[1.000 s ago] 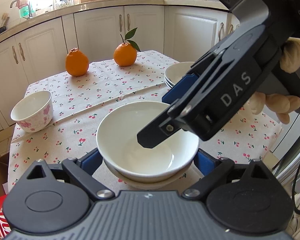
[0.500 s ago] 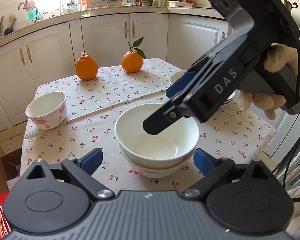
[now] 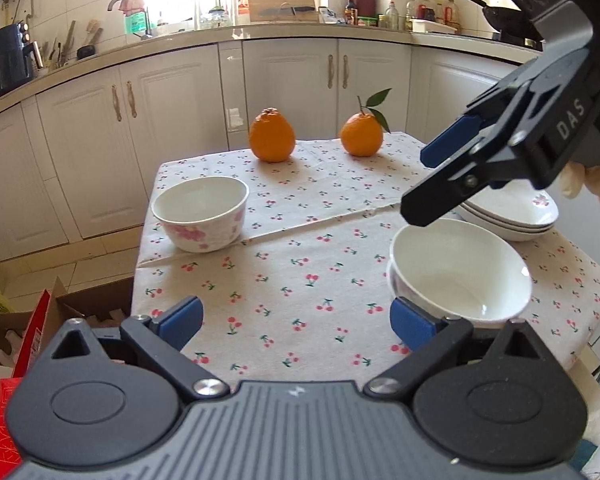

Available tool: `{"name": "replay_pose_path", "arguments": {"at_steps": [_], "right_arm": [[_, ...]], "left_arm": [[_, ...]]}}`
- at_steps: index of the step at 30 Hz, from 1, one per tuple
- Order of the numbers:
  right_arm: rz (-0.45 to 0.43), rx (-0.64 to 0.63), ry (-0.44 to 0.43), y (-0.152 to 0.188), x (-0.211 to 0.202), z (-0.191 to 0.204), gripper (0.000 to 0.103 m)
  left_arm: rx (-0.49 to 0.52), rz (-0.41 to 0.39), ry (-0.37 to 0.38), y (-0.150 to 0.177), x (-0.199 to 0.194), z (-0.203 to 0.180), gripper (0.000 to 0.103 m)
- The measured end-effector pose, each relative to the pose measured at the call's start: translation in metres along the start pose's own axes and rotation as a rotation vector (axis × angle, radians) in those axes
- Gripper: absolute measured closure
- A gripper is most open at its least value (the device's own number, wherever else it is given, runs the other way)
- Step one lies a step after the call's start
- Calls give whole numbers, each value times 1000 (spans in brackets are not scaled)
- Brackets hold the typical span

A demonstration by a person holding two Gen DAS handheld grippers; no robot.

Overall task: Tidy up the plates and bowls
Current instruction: 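Move the right tool to the last white bowl and grasp its rim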

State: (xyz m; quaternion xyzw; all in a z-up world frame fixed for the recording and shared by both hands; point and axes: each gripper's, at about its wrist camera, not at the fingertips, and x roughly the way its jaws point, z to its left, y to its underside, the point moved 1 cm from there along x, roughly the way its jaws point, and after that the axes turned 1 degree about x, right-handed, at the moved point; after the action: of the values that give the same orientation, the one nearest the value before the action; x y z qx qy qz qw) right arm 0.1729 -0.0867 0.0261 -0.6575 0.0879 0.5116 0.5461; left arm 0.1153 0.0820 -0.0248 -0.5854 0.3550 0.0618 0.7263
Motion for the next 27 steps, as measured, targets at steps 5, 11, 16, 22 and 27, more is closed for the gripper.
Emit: {"name": "replay_pose_path", "arguments": {"at_steps": [5,11,16,22,27], "right_arm": [[17,-8,-5,-26,12,-1,0],[35,-21,-18,-59,33,-8,0],[72,-13,-46,-85,59,-23,0],[111,-13,-88,-113,93,-41,0],[148,17,-126,-133,127,-56,1]], "left_arm": [[-27,-21,-25,-7,14,23,3],[-19,-50,-65,-17,35,40,3],[-17,-39,-76,-22,61,54,3],[-44,-38,-82,-31,87,71,3],[-67,-32,-86,-36,108,81,3]]}}
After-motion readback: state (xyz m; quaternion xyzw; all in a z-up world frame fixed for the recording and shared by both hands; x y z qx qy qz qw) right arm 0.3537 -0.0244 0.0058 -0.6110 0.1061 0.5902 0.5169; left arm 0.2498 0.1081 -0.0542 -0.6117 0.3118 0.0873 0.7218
